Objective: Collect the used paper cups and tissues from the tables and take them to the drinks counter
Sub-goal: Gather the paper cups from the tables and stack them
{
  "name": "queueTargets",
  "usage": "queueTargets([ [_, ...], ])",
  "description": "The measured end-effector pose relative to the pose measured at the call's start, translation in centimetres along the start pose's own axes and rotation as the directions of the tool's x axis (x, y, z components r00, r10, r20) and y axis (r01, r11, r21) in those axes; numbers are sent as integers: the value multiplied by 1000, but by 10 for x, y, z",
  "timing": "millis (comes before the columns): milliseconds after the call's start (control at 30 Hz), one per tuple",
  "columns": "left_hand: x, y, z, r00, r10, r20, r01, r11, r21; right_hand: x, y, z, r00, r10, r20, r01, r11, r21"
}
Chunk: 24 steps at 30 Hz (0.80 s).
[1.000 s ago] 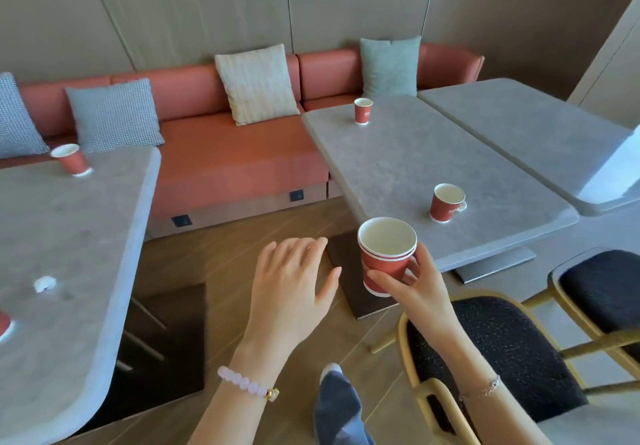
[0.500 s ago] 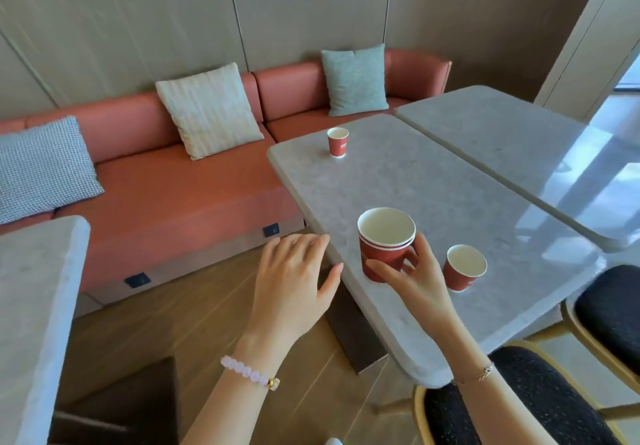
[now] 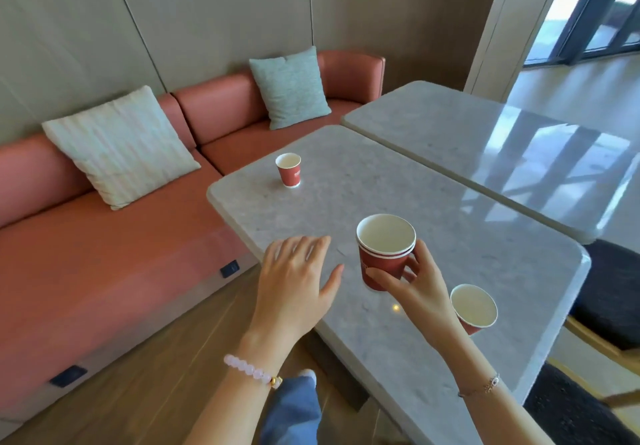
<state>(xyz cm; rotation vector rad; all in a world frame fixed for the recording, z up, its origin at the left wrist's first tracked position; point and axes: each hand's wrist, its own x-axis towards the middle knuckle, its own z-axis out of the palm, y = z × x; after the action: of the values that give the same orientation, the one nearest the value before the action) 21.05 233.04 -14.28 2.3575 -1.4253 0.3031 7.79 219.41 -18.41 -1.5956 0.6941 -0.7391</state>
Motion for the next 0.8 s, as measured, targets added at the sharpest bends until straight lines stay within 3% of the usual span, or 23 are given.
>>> queueTargets([
  [200, 77, -28, 30, 976, 186, 115, -174, 979, -106, 40, 6, 12, 972, 48, -232, -49, 999, 2],
  [333, 120, -39, 47, 939, 335, 77, -318, 931, -180, 56, 2, 18, 916, 86, -393, -89, 996, 11],
  [600, 168, -36, 80, 779, 626, 16, -590, 742, -318, 54, 6, 26, 718, 129, -684, -141, 989, 39],
  [800, 168, -23, 94, 673, 740, 24, -673, 625, -396, 30, 4, 29, 584, 101, -805, -137, 990, 25],
])
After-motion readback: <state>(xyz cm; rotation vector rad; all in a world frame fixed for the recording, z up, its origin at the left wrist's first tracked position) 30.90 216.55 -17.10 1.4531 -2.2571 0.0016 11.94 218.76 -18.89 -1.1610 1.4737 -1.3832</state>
